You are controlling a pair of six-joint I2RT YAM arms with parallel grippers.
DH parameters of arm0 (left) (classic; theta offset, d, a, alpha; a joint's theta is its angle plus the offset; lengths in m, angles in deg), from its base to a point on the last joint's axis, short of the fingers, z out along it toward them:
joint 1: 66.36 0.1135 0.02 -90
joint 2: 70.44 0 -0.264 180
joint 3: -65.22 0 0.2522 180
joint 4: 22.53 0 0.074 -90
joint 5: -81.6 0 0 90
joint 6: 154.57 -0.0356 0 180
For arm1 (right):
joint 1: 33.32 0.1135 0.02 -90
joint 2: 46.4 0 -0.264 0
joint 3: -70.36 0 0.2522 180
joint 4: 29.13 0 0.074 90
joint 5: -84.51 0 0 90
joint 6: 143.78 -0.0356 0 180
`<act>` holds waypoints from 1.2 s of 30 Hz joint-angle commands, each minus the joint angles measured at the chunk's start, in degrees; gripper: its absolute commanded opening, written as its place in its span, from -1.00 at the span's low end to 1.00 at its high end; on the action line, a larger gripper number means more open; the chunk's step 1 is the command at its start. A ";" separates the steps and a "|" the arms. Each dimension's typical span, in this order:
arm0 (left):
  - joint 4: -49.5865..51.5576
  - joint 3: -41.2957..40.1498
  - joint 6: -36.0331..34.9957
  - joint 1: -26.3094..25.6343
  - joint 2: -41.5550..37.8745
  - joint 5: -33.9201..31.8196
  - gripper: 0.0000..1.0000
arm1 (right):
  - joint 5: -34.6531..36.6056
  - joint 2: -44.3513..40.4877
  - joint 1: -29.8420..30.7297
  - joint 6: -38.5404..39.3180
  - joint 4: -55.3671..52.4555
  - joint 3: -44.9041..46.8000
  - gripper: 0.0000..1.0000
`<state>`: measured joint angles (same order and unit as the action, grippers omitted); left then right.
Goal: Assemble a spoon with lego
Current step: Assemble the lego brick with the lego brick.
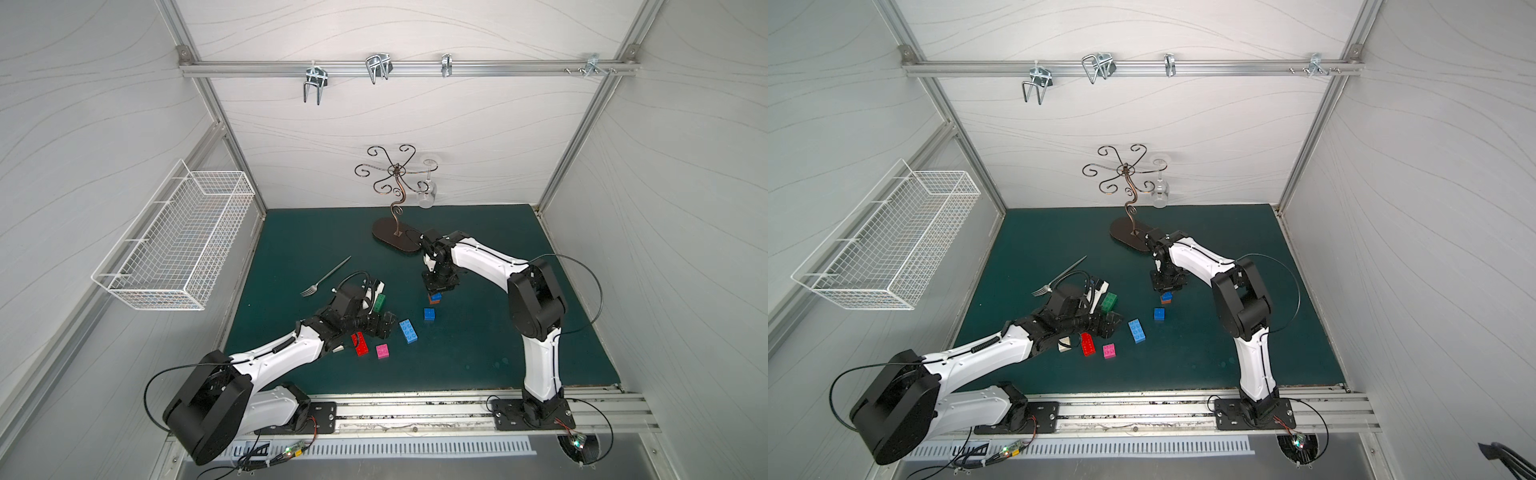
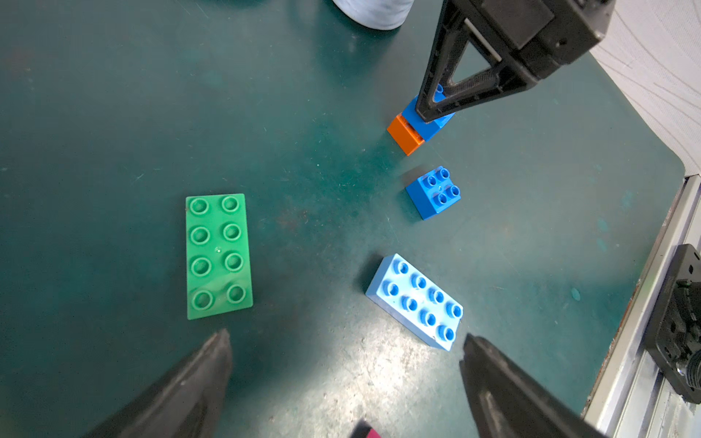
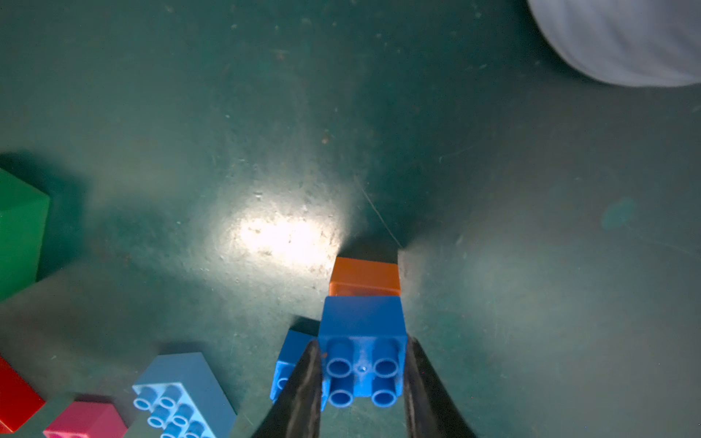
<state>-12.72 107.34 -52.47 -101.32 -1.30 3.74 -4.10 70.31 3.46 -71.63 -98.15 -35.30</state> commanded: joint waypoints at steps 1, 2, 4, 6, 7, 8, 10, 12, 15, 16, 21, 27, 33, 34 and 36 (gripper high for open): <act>-1.86 0.77 -0.80 -0.25 0.16 -0.88 0.99 | -0.31 0.89 0.73 -2.49 0.28 1.96 -0.46; -1.77 0.81 -0.79 -0.26 0.18 -0.89 0.99 | -0.32 1.09 0.75 -2.85 0.44 2.08 -0.46; -1.77 0.74 -0.83 -0.24 0.18 -0.89 0.99 | -0.11 1.71 0.92 -2.89 1.06 2.49 -0.46; -1.75 0.76 -0.85 -0.23 0.09 -0.94 0.99 | 0.47 2.83 0.86 -2.90 1.03 2.45 -0.46; -1.76 0.73 -0.94 -0.31 0.02 -1.06 0.99 | 0.56 3.32 0.92 -2.94 0.74 2.30 -0.46; -1.53 0.73 -0.94 -0.26 -0.12 -1.15 0.99 | 0.67 3.96 0.88 -2.84 0.81 2.26 -0.45; -1.39 0.73 -0.96 -0.21 -0.25 -1.24 0.99 | 0.76 4.85 1.10 -2.56 1.25 2.52 -0.46; -1.42 0.65 -1.03 -0.23 -0.48 -1.39 0.99 | 1.66 5.89 1.56 -1.99 0.48 1.92 -0.46; -1.18 0.49 -1.17 -0.27 -0.59 -1.68 0.99 | 1.81 6.97 2.24 -1.42 0.25 1.79 -0.46; -1.31 0.51 -1.05 -0.27 -0.66 -1.77 0.99 | 1.60 7.29 2.49 -1.45 0.04 1.75 -0.46; -0.89 0.38 -1.04 -0.33 -1.37 -2.19 0.99 | 1.35 7.70 2.66 -2.79 0.58 3.22 -0.46; -0.89 0.12 -1.09 -0.36 -1.95 -2.98 0.99 | -1.32 7.15 2.69 -4.07 3.14 5.89 -0.46; -0.65 -0.37 -1.02 -0.29 -2.69 -3.25 0.99 | -1.77 8.95 2.78 -4.01 2.00 5.38 -0.47; -0.67 -0.41 -0.98 -0.36 -2.88 -3.35 0.99 | -1.85 8.81 2.77 -4.08 2.36 5.72 -0.47; -0.65 -0.58 -0.94 -0.33 -3.07 -3.44 0.98 | -1.78 8.36 2.78 -4.04 2.34 5.60 -0.47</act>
<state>-12.08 106.77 -52.62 -101.37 -3.18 1.18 -1.61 71.25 5.03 -74.87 -96.52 -34.21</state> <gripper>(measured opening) 0.992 0.337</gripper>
